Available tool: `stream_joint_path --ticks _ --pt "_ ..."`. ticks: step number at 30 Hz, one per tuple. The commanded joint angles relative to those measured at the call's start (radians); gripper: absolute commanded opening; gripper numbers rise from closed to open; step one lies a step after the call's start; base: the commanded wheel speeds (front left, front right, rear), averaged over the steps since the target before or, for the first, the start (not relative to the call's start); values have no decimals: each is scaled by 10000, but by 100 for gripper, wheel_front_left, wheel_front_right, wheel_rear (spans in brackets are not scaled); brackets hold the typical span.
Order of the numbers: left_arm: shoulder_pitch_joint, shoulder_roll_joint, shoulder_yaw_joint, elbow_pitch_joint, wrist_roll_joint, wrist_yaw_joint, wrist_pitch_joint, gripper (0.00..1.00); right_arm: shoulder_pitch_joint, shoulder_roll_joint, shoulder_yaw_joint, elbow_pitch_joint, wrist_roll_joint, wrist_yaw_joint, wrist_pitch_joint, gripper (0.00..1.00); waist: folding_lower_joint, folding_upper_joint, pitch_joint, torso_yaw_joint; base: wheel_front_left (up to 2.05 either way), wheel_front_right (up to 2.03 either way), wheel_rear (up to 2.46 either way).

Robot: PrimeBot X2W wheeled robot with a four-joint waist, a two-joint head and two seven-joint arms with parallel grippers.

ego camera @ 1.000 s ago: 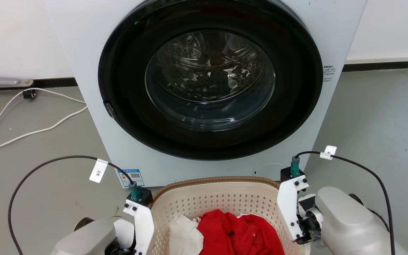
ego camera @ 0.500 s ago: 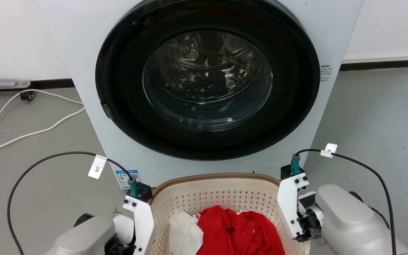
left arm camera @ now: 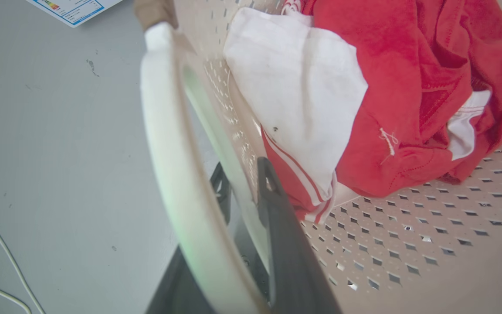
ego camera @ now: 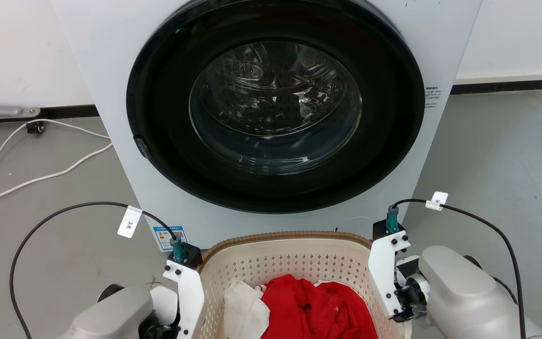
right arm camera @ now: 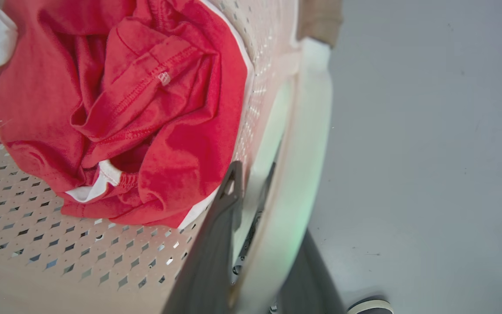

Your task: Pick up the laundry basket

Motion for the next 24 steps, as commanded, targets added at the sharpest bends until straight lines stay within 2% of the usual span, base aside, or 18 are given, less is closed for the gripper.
stream_joint_path --ticks 1,24 --pt "-20 -87 -72 -165 105 -191 35 0 -223 85 92 -54 29 56 -79 0 0 0 1 0 0 0 0" --pt "-107 -73 -73 -141 99 -192 97 0 -323 148 454 235 441 56 -245 0 0 0 25 -17 0 0 0"
